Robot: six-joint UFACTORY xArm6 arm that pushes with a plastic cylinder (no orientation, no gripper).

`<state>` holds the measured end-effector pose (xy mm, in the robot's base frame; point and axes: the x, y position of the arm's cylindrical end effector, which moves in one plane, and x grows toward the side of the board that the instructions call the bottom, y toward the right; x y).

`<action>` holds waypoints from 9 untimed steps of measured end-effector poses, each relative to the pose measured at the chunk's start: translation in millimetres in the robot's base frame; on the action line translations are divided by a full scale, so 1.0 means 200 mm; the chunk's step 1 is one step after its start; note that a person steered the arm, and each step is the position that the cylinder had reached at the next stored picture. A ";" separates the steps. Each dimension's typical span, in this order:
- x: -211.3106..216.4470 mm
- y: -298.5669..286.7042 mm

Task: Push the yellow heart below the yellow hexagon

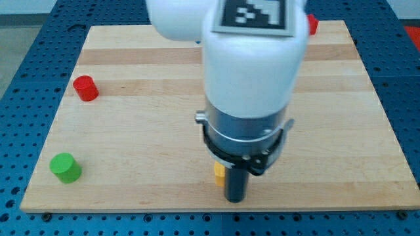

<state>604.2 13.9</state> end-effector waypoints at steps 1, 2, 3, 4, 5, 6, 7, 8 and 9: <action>-0.16 -0.06; -0.37 -0.06; -0.52 -0.06; -0.65 -0.06; -0.67 -0.06; -0.54 -0.10; -0.53 -0.26; -0.61 -0.28; -0.67 -0.21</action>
